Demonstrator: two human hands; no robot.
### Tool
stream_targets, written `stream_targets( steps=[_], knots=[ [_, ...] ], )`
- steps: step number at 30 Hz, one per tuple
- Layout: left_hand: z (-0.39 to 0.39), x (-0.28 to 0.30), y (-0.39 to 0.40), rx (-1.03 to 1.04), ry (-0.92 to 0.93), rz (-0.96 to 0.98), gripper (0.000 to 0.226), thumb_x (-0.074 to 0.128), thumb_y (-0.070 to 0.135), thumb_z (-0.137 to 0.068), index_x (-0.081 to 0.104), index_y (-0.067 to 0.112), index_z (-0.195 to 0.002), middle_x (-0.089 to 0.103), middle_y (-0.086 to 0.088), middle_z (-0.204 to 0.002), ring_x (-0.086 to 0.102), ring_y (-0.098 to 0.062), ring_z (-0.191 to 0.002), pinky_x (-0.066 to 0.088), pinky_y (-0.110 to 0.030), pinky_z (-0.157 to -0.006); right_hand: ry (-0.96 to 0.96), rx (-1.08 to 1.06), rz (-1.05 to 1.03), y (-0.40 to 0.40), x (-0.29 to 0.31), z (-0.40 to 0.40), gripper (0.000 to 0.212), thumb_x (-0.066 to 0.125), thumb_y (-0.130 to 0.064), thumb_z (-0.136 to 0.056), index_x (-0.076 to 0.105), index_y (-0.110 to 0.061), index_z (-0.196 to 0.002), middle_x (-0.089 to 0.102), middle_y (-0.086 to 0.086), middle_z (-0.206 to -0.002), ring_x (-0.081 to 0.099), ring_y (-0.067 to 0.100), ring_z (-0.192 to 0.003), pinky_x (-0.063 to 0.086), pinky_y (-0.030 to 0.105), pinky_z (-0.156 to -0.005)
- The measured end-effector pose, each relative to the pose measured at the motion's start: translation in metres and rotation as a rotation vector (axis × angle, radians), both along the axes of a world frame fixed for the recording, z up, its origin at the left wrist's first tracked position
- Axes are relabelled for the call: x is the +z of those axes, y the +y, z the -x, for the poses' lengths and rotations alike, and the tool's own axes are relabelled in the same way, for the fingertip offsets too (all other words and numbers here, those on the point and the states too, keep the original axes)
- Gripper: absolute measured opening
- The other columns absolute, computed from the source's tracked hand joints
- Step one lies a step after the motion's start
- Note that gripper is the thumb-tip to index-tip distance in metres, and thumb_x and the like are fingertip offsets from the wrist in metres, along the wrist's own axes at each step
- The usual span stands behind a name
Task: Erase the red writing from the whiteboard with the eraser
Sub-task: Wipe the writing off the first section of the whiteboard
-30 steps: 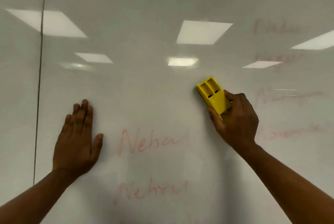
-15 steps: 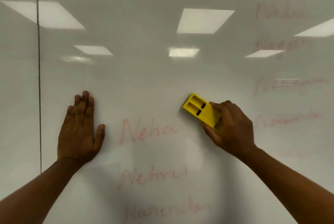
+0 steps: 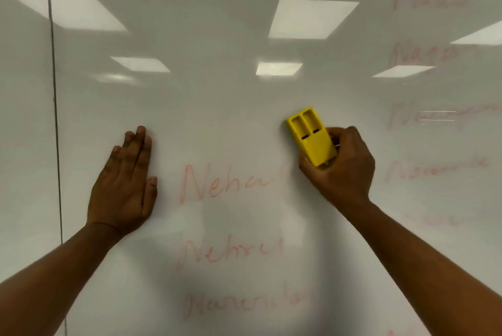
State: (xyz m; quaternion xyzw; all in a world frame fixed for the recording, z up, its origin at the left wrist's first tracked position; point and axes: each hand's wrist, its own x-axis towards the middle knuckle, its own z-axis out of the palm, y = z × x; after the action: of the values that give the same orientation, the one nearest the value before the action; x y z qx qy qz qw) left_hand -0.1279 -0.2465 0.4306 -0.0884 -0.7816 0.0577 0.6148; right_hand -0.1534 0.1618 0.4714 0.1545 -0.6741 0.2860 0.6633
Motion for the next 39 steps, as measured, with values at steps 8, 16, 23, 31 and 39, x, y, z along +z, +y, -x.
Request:
stream_targets(
  steps=[8, 16, 23, 31, 39],
  knots=[
    [0.003, -0.002, -0.003, -0.017, 0.035, -0.007, 0.076, 0.033, 0.035, -0.103, 0.011, 0.005, -0.169, 0.007, -0.007, -0.179, 0.003, -0.021, -0.166, 0.001, -0.030, -0.134, 0.037, -0.136, -0.232, -0.018, -0.038, 0.002, 0.064, 0.073, -0.048, -0.076, 0.066, -0.019, -0.133, 0.049, 0.004, -0.090, 0.051, 0.024, -0.078, 0.039, 0.031, -0.057],
    [0.006, -0.002, -0.004, -0.023, 0.031, -0.028, 0.076, 0.032, 0.038, -0.103, 0.009, 0.009, -0.170, 0.004, -0.002, -0.179, 0.003, -0.019, -0.166, 0.001, -0.030, -0.134, -0.003, -0.095, -0.097, -0.032, -0.046, 0.001, 0.062, 0.075, -0.047, -0.077, 0.065, -0.017, -0.130, 0.045, 0.004, -0.090, 0.048, 0.024, -0.079, 0.038, 0.031, -0.059],
    [0.003, -0.023, 0.015, -0.017, -0.002, -0.145, 0.079, 0.034, 0.041, -0.103, 0.005, 0.010, -0.170, 0.000, -0.005, -0.179, -0.001, -0.024, -0.166, -0.001, -0.034, -0.135, -0.011, -0.131, -0.109, -0.016, -0.045, 0.001, 0.058, 0.076, -0.045, -0.075, 0.066, -0.017, -0.125, 0.045, 0.005, -0.090, 0.049, 0.026, -0.079, 0.041, 0.034, -0.057],
    [0.007, -0.035, 0.012, 0.003, 0.007, -0.099, 0.089, 0.037, 0.052, -0.100, 0.004, 0.007, -0.169, -0.002, -0.009, -0.179, -0.002, -0.027, -0.166, -0.001, -0.037, -0.135, 0.034, -0.118, -0.277, -0.038, -0.075, -0.003, 0.062, 0.069, -0.064, -0.087, 0.068, -0.016, -0.127, 0.047, 0.004, -0.090, 0.047, 0.023, -0.077, 0.038, 0.034, -0.057],
    [0.006, -0.037, 0.012, 0.014, 0.019, 0.016, 0.087, 0.038, 0.049, -0.100, 0.011, 0.003, -0.168, 0.003, -0.010, -0.179, 0.001, -0.025, -0.166, 0.001, -0.037, -0.135, 0.018, -0.003, -0.161, -0.067, -0.050, -0.011, 0.057, 0.083, -0.042, -0.071, 0.073, -0.016, -0.120, 0.058, 0.008, -0.102, 0.058, 0.025, -0.090, 0.045, 0.031, -0.066]
  ],
)
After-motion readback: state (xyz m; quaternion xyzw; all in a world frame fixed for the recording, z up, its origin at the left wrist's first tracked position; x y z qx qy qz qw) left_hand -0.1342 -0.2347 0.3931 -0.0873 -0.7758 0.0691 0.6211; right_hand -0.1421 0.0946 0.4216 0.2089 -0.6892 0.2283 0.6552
